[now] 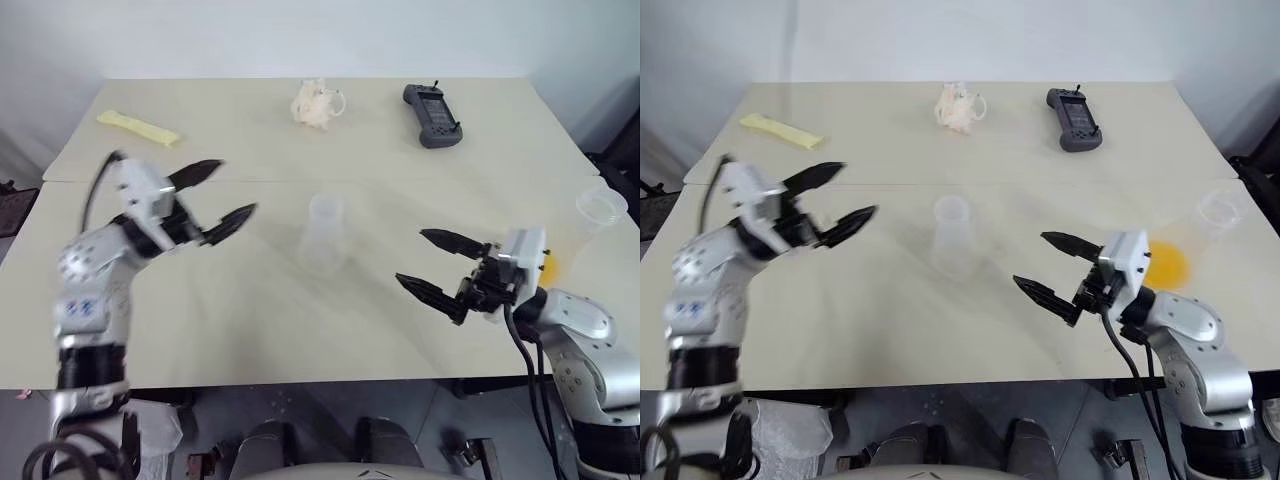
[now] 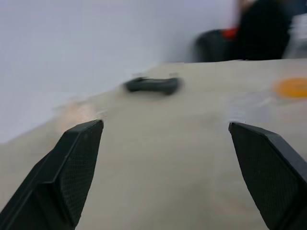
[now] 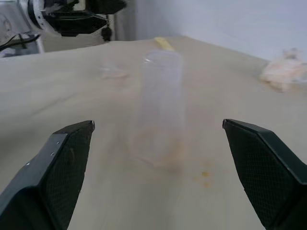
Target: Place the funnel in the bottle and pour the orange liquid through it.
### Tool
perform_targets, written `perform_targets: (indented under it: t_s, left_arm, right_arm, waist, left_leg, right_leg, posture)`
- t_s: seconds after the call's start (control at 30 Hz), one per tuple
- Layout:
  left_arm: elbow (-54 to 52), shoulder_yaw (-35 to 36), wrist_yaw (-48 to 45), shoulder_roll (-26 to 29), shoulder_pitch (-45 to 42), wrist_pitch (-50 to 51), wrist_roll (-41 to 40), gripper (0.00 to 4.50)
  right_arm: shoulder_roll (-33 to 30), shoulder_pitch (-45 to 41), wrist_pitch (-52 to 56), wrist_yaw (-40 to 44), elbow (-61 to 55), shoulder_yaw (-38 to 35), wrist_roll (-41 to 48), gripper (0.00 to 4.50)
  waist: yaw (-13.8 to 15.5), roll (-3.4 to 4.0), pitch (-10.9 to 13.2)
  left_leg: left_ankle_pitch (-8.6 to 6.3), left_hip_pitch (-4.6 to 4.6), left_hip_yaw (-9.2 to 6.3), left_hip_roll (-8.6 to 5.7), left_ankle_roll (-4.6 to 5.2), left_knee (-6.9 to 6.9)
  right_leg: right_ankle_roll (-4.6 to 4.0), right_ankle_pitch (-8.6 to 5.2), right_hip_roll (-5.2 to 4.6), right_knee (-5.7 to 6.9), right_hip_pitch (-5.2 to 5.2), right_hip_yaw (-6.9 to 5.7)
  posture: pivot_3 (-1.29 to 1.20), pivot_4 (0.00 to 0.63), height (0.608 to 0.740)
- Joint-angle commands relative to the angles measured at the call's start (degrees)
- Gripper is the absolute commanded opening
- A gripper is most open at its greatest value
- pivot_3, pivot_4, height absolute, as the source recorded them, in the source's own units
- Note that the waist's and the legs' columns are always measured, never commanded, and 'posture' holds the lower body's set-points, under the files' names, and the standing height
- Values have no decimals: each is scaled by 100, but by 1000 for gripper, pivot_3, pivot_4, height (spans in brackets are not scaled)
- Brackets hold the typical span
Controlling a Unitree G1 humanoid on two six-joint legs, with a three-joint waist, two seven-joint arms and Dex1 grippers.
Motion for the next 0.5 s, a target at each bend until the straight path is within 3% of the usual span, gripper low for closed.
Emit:
perform_targets:
  t_s: [0.03,0.13,0.27,0.4,0.5]
  left_arm:
    - [-793,887,734,-87,863,327,-347,4454]
    - [-1159,1675,1157,-461,2295,204,-292,4454]
    - [-1517,1907,1445,-763,3255,412,-471,4454]
    - [-1813,1636,1607,-894,3523,670,-573,4454]
    - [-1741,1332,1918,-890,3145,955,-536,4454]
  right_arm:
    - [-84,-376,-36,273,138,183,2,4500]
    - [-21,-917,-195,476,506,439,-183,4500]
    - [-11,-1294,-377,747,815,610,-355,4500]
    - [-64,-1470,-531,856,1021,591,-483,4500]
    - [-117,-1435,-610,902,1069,493,-499,4500]
  waist:
    - [20,-1,1]
    - [0,-1,0]
    - [64,-12,4]
    - [176,-15,2]
    - [174,-13,1]
  left_leg:
    - [0,0,-2,0,0,0]
    - [-3,3,0,-5,7,1]
    - [-5,0,-5,-5,10,1]
    - [-2,-1,-11,-15,16,4]
    - [-1,0,-9,-21,17,4]
  right_leg:
    - [0,0,-1,0,0,0]
    - [1,1,-11,-1,4,5]
    - [1,1,-13,-1,4,-5]
    - [0,1,-24,-6,11,4]
    - [0,1,-31,-2,9,6]
  posture:
    - [0,150,740]
    - [0,150,740]
    - [0,150,740]
    - [0,150,740]
    - [0,150,740]
